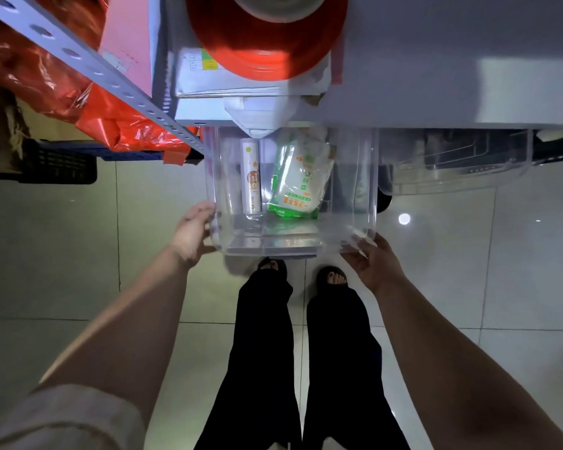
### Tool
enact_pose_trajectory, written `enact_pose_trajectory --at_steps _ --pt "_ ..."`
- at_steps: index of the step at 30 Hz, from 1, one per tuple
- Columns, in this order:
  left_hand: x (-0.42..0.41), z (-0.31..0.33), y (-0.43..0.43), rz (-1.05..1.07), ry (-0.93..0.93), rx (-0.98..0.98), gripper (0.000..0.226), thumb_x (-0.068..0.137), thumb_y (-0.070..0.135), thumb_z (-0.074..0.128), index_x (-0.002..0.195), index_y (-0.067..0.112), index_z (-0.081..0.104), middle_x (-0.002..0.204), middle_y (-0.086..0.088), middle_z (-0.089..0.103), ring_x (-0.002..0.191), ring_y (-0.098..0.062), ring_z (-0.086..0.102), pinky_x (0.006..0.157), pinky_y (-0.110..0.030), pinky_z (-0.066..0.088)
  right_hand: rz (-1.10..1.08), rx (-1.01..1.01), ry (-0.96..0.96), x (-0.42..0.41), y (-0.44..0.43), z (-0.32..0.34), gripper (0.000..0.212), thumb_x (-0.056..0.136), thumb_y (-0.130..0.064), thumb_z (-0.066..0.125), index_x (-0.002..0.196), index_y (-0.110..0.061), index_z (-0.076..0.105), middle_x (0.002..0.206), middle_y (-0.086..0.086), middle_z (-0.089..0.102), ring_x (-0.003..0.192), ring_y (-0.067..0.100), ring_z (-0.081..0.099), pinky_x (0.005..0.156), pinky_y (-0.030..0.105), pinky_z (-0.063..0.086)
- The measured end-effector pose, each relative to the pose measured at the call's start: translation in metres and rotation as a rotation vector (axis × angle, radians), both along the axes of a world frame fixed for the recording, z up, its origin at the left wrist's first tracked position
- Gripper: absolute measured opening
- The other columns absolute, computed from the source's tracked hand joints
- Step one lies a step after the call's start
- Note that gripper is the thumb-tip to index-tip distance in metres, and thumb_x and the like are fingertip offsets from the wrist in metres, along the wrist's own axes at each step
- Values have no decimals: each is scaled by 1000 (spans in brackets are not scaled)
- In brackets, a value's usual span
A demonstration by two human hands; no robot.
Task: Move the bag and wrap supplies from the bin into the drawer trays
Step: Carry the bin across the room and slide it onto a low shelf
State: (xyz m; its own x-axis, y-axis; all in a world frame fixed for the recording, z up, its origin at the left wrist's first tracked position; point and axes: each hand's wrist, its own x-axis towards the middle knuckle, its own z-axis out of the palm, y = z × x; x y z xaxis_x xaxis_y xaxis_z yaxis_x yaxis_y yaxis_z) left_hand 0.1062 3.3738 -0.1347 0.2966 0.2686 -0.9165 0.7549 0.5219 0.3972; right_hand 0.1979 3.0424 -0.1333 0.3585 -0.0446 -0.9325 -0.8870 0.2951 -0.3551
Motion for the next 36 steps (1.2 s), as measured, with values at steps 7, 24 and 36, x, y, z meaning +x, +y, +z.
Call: enact_pose_trajectory --at_steps 7,24,36 --pt "-29 -4 -18 308 -20 -183 17 99 24 48 115 22 53 119 -17 56 81 -30 70 74 -55 57 9 -56 -25 2 11 -1 24 90 4 58 107 -11 54 115 22 59 78 29 66 81 47 57" --pt "66 73 -55 -371 -46 586 56 84 4 61 137 17 44 135 -13 49 114 -24 52 91 -28 44 2 -43 -48 23 -5 65 28 93 -6 52 119 -15 54 122 11 57 111 30 57 82 44 53" --pt "176 160 -268 -446 -155 302 30 89 6 52 111 24 60 92 -1 60 87 -18 56 79 -34 47 -505 257 -1 37 -176 99 25 95 -12 52 119 -11 53 114 11 59 105 32 60 76 49 55"
